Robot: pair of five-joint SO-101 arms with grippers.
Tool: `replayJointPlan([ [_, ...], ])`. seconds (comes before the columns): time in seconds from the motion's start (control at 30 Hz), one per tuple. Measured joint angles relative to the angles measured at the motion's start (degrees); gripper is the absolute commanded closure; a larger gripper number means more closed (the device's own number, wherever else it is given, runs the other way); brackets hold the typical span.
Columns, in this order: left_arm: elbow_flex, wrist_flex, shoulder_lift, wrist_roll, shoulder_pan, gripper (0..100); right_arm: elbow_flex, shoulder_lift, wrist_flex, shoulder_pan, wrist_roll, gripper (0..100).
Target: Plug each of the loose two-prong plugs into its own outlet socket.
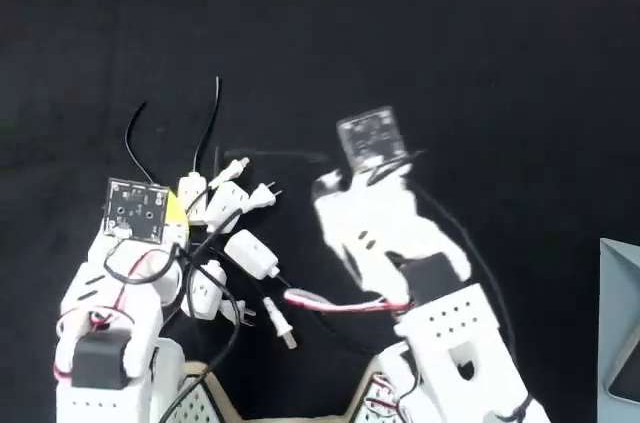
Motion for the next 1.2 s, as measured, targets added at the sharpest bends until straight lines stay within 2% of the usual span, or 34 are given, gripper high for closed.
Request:
replayJointPlan([
  [0.13, -5.63, 4.84, 5.27, -1.41, -0.09, 89, 0.0, 0.0, -2.2, 4.92, 0.0, 98.6],
  [0.27, -11.34, 6.68, 16.79, -2.37, -0.09, 89, 0.62, 0.0, -2.9, 6.68, 0.0, 98.6],
  [0.43, -19.78, 11.96, 34.29, -5.89, 6.68, 89, 3.87, 0.0, -7.03, 6.68, 0.0, 98.6],
  [0.5, -22.59, 14.24, 40.09, -6.51, 10.02, 86, 4.13, 0.0, -7.65, 6.95, 0.0, 98.6],
  [0.63, -24.7, 15.3, 49.85, -6.95, 15.12, 73, 4.13, 0.0, -7.91, 7.03, 0.0, 98.6],
  [0.7, -25.23, 15.3, 54.24, -6.95, 15.82, 71, 4.13, 0.0, -7.91, 6.95, 0.0, 98.6],
  [0.8, -25.41, 13.8, 59.6, -7.3, 15.82, 71, 4.13, 0.0, -7.91, 6.95, 0.0, 98.6],
  [1.0, -25.41, 8.53, 67.16, -13.27, 19.16, 71, 4.13, 0.0, -7.91, 6.95, 0.0, 98.6],
  [1.2, -24.35, -2.55, 73.49, -13.89, 20.75, 71, 4.13, 0.0, -7.91, 6.95, 0.0, 98.6],
])
